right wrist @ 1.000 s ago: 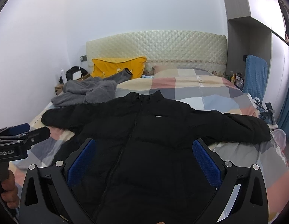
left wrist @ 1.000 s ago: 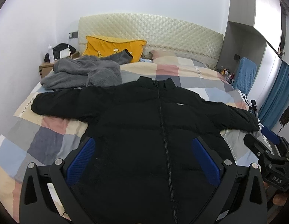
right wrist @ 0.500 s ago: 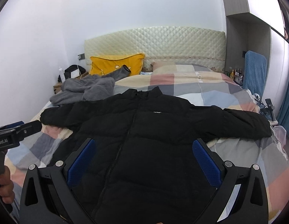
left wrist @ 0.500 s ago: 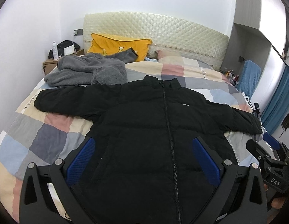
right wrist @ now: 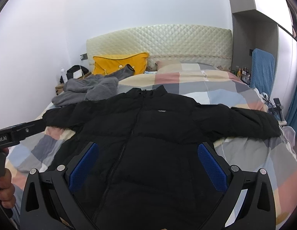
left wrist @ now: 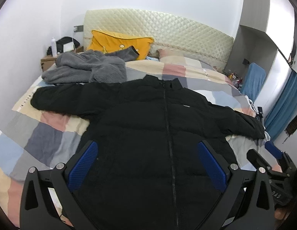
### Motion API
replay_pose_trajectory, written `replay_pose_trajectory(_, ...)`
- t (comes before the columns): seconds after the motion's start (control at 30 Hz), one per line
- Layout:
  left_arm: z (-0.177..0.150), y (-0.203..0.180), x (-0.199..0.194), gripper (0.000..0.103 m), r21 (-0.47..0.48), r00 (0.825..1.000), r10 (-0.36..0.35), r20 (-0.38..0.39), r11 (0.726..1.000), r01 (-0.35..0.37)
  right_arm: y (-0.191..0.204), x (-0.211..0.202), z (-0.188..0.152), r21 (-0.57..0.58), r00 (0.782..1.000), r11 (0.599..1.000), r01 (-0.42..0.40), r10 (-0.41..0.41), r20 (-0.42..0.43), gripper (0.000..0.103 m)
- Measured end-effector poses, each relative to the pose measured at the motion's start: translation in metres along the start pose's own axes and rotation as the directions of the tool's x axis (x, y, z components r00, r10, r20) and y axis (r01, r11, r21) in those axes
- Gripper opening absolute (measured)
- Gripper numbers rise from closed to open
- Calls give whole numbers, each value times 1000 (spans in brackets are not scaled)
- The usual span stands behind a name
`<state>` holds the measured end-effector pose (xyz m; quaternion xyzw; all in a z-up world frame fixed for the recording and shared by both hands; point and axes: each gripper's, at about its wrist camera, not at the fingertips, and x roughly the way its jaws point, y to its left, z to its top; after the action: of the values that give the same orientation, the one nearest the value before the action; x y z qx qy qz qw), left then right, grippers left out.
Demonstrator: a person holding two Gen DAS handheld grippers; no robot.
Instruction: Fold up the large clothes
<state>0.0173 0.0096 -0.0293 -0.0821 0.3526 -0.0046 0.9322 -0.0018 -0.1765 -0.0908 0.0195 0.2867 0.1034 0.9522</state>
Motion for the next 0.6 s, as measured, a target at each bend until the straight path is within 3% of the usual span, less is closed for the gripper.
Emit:
replay_pose_trajectory(0.23,-4,-5,2,103,25,1000,28,4,999,-28,-11,-4,-5,25,1000,1000,12,-12,7,103)
replay_pose_trajectory(0.6,-1,-9,-9,103,45,999,1,39,999,-3,-20,-3,-2,26,999,998,52,-52,9,103)
